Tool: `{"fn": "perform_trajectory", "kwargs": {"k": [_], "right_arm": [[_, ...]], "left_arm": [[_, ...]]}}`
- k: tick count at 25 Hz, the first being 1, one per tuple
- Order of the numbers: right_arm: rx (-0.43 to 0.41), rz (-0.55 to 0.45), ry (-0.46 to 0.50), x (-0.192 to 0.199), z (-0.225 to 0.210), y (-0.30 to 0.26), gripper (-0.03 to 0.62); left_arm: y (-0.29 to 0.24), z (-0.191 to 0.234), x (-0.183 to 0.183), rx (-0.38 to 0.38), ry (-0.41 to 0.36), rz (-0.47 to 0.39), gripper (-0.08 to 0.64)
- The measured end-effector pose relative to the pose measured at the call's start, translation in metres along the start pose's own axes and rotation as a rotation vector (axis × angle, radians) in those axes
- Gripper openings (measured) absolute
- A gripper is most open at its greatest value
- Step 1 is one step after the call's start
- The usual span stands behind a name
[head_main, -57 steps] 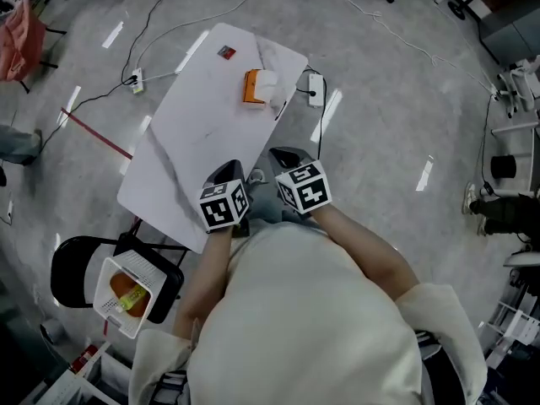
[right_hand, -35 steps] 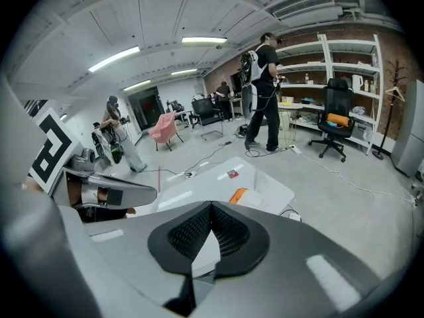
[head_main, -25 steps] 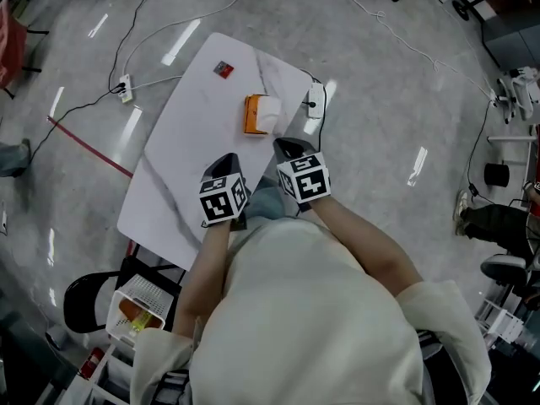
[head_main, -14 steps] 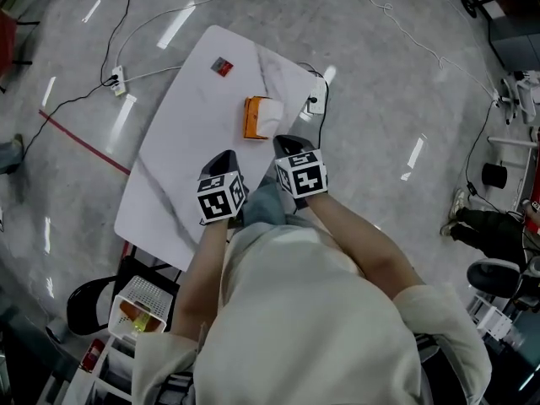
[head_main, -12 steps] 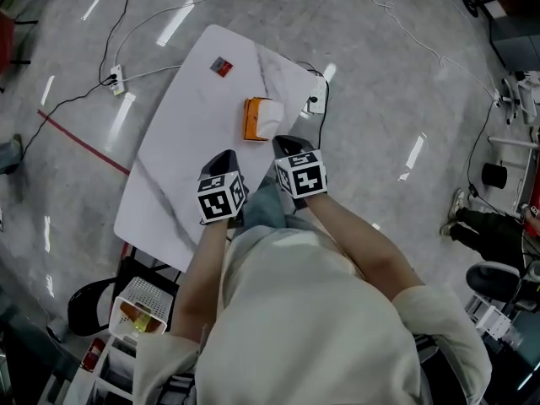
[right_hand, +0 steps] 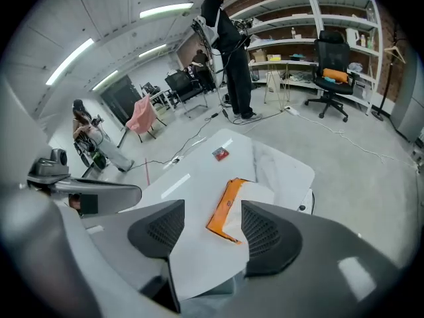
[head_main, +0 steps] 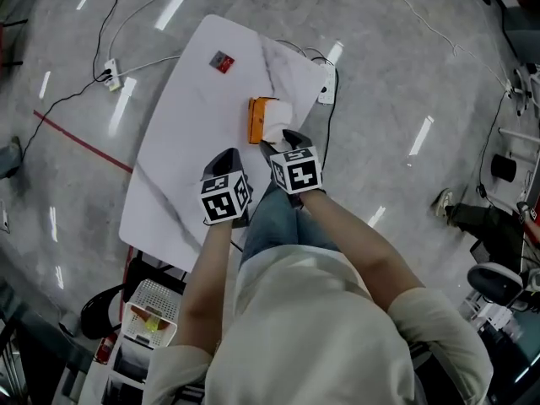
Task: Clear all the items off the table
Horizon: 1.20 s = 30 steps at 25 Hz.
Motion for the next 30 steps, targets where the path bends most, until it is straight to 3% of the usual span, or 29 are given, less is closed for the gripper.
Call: {"fn": "perform_trajectory", "kwargs": {"k": [4,9,19,30], "right_arm": [[0.032,0.027,-0.026,0.005,-0.006,-0.024,0.317],[0.065,0.058,-0.069,0.012,-0.013,-0.046,0.35],[0.068,0.1,-0.092,0.024,-0.026,-0.089,0.395],[0.095,0.141,-0.106,0.034,-0.043,-0.144,0.491]], "left_arm": [[-0.013,0.01,0.0,-0.009,-0.014,0.023,0.009],[-0.025,0.026,0.004,-0.022,-0.025,0.049,0.009],[-0.066,0.053,0.014,-0.055,0.02,0.07,0.009],[-0.115,0.061,0.026,-0.069,0.062,0.082,0.009]]}}
Point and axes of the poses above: the fingertips, and each gripper's own axes: y backward along the fingers, z to its left, x out of its underside, the point moved 6 cm from there along y, backward along the fingers, and after that the axes turned 1 degree about -y, right-handed, at the moved point
